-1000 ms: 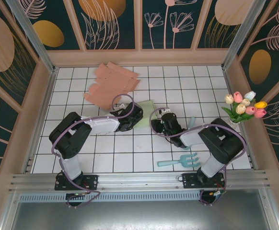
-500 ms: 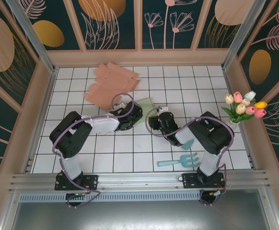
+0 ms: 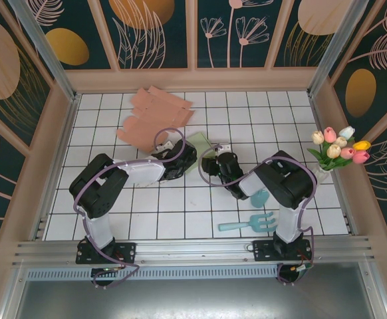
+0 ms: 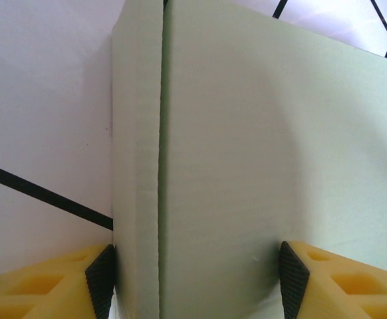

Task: Fold the paper box

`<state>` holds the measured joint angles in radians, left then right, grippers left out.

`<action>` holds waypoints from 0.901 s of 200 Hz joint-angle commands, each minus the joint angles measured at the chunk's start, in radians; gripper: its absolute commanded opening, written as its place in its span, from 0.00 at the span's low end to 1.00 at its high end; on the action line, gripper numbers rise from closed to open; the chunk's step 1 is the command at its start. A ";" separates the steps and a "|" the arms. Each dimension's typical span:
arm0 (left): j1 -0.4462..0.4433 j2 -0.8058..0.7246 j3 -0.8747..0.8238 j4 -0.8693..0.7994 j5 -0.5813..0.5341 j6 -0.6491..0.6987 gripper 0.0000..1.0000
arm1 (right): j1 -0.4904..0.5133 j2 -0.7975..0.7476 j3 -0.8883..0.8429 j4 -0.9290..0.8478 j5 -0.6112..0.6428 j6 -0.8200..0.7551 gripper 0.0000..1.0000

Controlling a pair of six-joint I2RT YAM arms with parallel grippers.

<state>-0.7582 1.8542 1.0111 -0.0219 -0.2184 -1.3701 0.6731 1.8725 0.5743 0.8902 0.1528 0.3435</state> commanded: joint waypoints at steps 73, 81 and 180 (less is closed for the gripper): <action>-0.030 0.092 -0.045 -0.188 0.123 0.026 0.65 | 0.008 -0.132 0.003 -0.246 -0.066 0.052 0.63; -0.030 0.094 -0.045 -0.188 0.123 0.026 0.65 | 0.008 -0.143 -0.004 -0.249 -0.060 0.050 0.63; -0.040 0.090 -0.019 -0.163 0.172 0.040 0.63 | 0.014 -0.005 0.123 -0.220 -0.126 0.068 0.25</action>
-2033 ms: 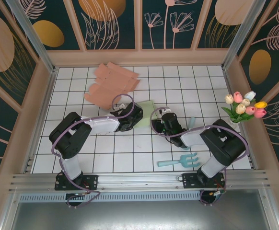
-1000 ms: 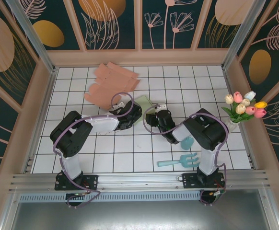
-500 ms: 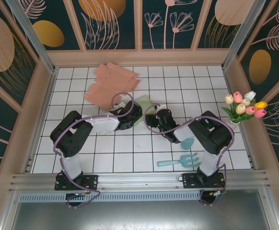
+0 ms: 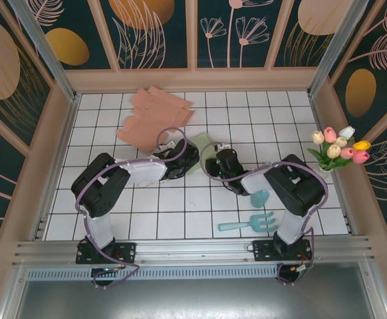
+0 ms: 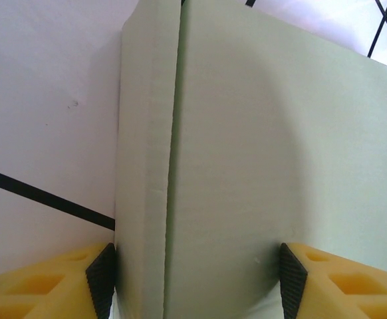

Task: Fold the paper box

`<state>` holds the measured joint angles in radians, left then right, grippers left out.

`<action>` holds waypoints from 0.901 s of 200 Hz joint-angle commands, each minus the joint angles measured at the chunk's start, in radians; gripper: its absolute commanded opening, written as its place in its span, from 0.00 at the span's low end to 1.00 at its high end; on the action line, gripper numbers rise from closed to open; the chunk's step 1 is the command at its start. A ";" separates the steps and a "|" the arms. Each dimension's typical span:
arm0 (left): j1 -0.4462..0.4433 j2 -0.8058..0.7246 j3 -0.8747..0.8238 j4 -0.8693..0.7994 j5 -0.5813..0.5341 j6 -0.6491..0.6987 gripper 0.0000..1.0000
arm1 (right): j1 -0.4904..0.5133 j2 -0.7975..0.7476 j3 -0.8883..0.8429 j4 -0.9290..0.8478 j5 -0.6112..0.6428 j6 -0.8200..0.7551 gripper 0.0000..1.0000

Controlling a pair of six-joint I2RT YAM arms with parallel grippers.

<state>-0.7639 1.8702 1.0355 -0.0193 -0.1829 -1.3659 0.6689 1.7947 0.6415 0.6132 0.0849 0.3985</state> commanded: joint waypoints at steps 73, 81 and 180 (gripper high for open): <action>-0.083 -0.034 -0.004 -0.243 0.061 0.067 0.66 | 0.018 -0.009 0.005 0.111 -0.097 0.116 0.26; -0.078 -0.069 -0.009 -0.252 0.050 0.075 0.68 | 0.003 -0.041 -0.017 0.084 -0.098 0.123 0.26; 0.133 -0.299 -0.091 0.158 0.206 0.658 0.78 | -0.195 -0.069 0.082 -0.278 -0.326 0.087 0.00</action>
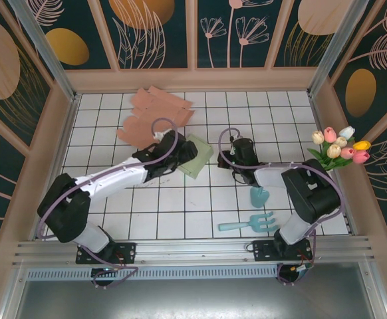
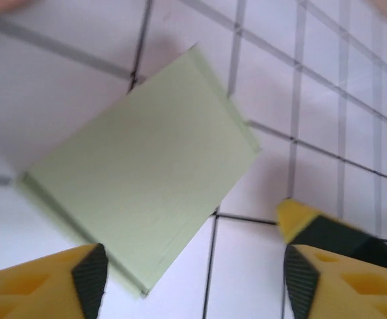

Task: Fold the paper box

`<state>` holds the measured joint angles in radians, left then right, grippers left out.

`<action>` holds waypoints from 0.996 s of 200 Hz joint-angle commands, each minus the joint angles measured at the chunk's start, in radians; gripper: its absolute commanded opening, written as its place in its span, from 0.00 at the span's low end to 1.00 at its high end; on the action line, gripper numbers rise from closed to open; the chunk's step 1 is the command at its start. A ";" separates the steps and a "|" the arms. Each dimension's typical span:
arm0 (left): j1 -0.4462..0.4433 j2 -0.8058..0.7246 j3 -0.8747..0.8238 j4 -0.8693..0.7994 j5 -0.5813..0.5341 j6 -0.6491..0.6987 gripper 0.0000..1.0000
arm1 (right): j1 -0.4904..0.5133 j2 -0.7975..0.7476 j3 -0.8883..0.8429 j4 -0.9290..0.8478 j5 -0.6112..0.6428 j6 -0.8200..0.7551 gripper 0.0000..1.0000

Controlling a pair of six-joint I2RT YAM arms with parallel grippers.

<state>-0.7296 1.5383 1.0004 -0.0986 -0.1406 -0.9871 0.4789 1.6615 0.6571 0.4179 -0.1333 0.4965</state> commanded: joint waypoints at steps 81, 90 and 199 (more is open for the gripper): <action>0.209 0.437 0.258 0.259 0.383 0.453 0.74 | -0.041 0.273 0.230 -0.122 -0.182 -0.018 0.00; 0.208 0.472 0.271 0.259 0.406 0.447 0.74 | -0.043 0.292 0.246 -0.123 -0.195 -0.022 0.00; 0.089 0.541 0.301 0.324 0.483 0.277 0.69 | -0.068 0.291 0.205 0.127 -0.337 0.096 0.00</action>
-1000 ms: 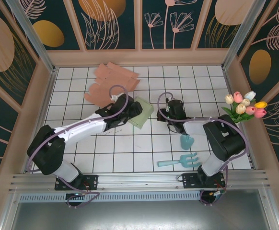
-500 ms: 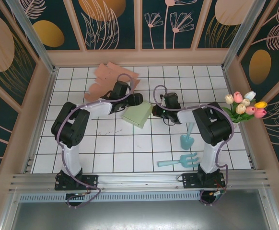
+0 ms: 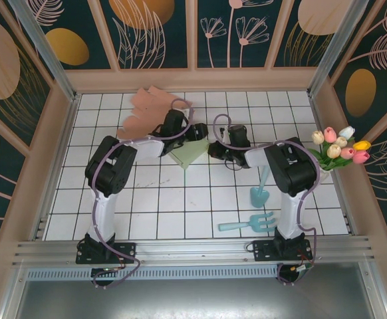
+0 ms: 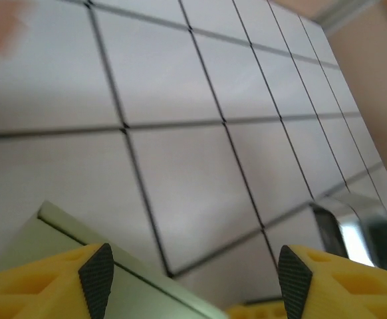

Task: Fold the paper box

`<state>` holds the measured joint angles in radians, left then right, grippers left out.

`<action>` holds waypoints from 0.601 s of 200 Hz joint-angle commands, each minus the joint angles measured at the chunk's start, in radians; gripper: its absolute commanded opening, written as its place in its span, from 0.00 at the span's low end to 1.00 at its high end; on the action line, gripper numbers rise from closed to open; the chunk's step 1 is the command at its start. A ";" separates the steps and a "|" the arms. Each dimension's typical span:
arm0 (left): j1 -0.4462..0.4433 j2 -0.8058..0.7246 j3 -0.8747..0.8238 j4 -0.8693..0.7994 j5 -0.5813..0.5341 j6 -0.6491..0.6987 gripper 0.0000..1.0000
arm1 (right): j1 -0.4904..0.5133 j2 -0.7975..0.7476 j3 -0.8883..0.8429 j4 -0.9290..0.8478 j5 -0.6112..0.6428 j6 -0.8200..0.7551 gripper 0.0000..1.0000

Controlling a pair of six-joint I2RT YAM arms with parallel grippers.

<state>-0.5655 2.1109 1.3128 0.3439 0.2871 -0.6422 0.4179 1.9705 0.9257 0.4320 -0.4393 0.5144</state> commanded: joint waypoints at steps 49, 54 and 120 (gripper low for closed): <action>0.002 -0.246 -0.082 -0.253 -0.147 -0.018 0.70 | -0.044 -0.216 -0.206 -0.023 0.163 0.022 0.00; 0.009 -0.264 -0.090 -0.265 -0.158 -0.011 0.71 | -0.044 -0.233 -0.223 -0.020 0.162 0.025 0.00; 0.127 -0.218 -0.194 -0.218 -0.051 0.079 0.71 | 0.100 -0.277 -0.354 0.117 0.169 0.111 0.00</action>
<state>-0.4522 1.8244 1.1709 0.1131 0.1715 -0.6052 0.4446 1.7004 0.6098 0.4595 -0.2943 0.5697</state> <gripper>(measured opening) 0.712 0.048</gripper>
